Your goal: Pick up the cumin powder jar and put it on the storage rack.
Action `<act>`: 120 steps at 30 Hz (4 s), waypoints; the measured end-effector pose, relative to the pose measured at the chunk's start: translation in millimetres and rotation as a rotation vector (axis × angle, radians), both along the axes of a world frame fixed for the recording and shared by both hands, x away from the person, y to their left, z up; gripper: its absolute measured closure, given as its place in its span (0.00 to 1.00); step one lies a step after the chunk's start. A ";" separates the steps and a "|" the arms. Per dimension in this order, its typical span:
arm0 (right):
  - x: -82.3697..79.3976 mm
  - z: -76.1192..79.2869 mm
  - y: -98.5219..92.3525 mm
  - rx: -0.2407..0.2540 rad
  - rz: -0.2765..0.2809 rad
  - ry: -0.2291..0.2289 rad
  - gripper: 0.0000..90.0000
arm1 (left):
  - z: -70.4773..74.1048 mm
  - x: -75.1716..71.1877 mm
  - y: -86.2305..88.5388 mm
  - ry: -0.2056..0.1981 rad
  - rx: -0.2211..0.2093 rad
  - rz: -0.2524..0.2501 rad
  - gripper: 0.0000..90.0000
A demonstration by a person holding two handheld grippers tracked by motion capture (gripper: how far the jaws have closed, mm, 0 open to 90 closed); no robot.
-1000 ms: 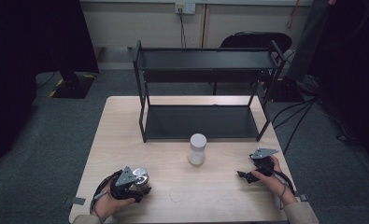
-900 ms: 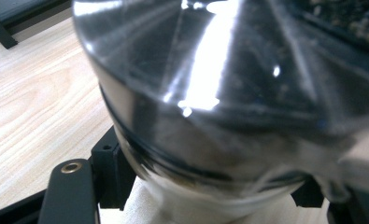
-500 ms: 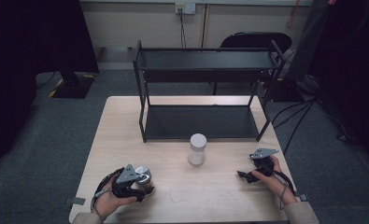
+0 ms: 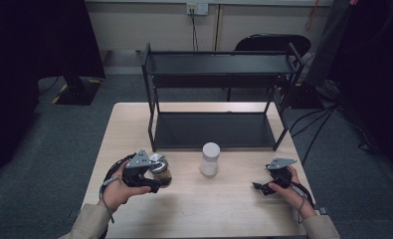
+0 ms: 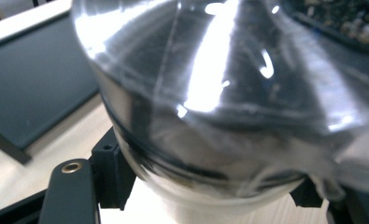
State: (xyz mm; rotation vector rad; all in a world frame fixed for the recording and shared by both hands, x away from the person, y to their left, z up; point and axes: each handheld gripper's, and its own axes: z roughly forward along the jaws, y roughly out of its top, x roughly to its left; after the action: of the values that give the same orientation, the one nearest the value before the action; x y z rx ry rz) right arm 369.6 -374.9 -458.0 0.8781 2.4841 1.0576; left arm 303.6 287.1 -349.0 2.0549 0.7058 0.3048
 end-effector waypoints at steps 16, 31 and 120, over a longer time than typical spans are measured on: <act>0.0 0.0 0.0 0.000 0.000 0.000 0.00 | 69.1 42.0 -28.7 -0.014 0.003 -0.034 0.34; 0.0 0.0 0.1 -0.001 0.000 0.001 0.00 | 129.5 82.8 -56.0 -0.043 0.034 -0.026 0.34; 0.0 -0.3 0.0 0.000 0.000 -0.002 0.00 | 211.7 222.9 -118.6 -0.040 0.062 0.435 0.34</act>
State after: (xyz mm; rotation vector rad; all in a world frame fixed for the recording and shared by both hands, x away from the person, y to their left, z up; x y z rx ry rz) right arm 369.6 -374.8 -458.4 0.8762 2.4828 1.0582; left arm 526.4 168.5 -137.3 1.9314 1.1294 0.6181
